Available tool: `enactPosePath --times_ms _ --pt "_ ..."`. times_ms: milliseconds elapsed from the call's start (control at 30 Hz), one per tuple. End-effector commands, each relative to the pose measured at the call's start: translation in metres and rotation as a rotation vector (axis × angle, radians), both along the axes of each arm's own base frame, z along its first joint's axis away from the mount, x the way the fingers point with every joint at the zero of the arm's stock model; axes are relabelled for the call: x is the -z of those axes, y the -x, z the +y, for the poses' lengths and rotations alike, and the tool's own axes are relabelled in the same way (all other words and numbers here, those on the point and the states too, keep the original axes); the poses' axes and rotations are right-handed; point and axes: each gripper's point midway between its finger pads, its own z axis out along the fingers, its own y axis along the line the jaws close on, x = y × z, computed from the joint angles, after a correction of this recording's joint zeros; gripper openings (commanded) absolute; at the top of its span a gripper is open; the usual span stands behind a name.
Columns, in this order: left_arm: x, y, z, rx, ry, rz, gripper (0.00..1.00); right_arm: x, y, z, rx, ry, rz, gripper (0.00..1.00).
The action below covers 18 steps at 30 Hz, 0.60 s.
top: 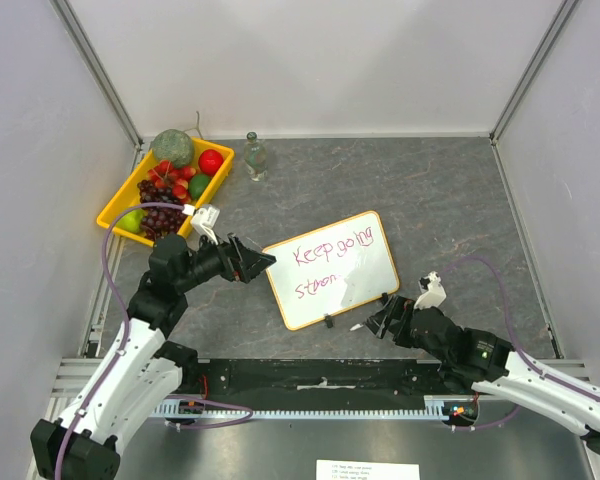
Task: Write a sentence on the whiteboard
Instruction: Place the whiteboard marker at the center of the board.
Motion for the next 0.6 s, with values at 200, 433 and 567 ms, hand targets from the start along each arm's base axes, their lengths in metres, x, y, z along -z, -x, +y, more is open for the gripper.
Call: enactPosePath --times_ms 200,433,567 --pt "-0.016 -0.002 -0.002 0.025 -0.01 -0.052 1.0 -0.021 -0.011 0.013 -0.069 0.04 -0.103 0.98" --pt "-0.01 0.003 -0.012 0.1 0.0 -0.027 0.99 -0.048 -0.018 0.04 -0.325 0.234 -0.223 0.98" --pt "-0.007 0.005 -0.018 0.14 -0.002 -0.001 0.98 -0.073 -0.024 0.047 -0.321 0.198 -0.282 0.98"
